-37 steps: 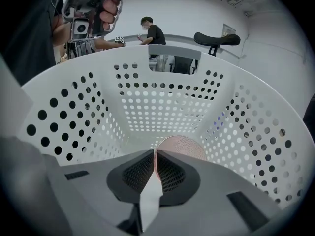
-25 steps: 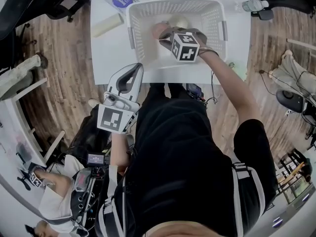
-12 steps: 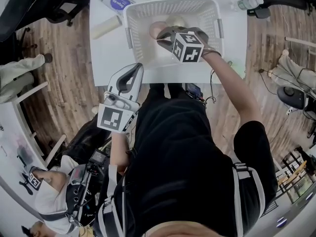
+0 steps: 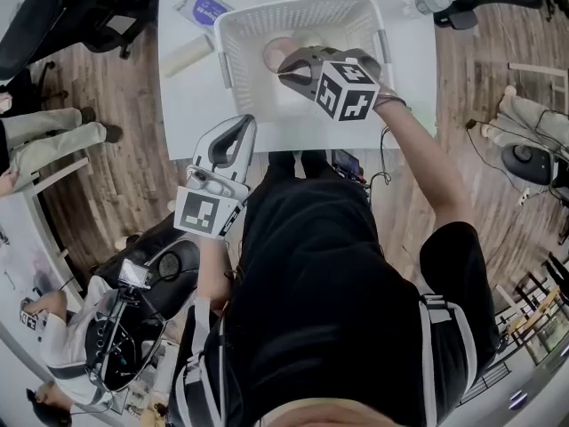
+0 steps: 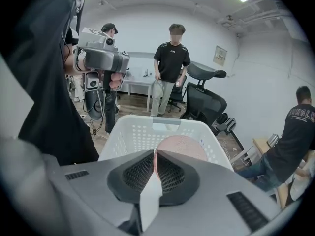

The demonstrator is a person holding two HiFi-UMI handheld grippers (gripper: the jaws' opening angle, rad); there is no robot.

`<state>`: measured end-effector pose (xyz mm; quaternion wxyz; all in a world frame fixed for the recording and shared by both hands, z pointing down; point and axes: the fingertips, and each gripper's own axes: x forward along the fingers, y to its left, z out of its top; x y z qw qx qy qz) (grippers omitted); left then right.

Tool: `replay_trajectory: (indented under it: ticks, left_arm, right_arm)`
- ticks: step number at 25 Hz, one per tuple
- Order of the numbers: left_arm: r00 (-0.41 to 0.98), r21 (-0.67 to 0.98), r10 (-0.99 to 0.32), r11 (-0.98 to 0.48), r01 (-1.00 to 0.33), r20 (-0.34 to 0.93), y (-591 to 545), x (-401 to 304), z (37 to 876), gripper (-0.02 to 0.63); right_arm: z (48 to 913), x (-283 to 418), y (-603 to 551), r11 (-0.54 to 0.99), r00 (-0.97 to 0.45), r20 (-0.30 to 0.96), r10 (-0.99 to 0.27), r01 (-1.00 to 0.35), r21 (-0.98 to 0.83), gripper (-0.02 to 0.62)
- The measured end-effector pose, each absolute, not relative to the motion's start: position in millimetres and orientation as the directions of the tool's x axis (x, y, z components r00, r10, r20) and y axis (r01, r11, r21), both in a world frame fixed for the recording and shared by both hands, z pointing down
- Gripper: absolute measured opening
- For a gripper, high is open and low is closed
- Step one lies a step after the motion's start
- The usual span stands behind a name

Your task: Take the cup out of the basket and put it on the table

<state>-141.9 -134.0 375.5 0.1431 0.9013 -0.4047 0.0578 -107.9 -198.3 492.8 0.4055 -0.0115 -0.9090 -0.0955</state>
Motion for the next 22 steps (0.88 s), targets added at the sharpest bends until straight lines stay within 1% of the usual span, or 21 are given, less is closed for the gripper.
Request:
replay_trajectory:
  ticks: [13, 22]
  left_arm:
    - [0.687, 0.183, -0.701, -0.662, -0.727, 0.192, -117, -124, 361, 0.021]
    - [0.695, 0.169, -0.695, -0.674, -0.719, 0.184, -98, -102, 352, 0.021]
  right_arm:
    - [425, -89, -164, 0.967, -0.715, 0.691, -0.101, 0.095, 0.239, 0.032]
    - [383, -56, -135, 0.960, -0.766, 0.619, -0.172, 0.011, 0.280, 0.032]
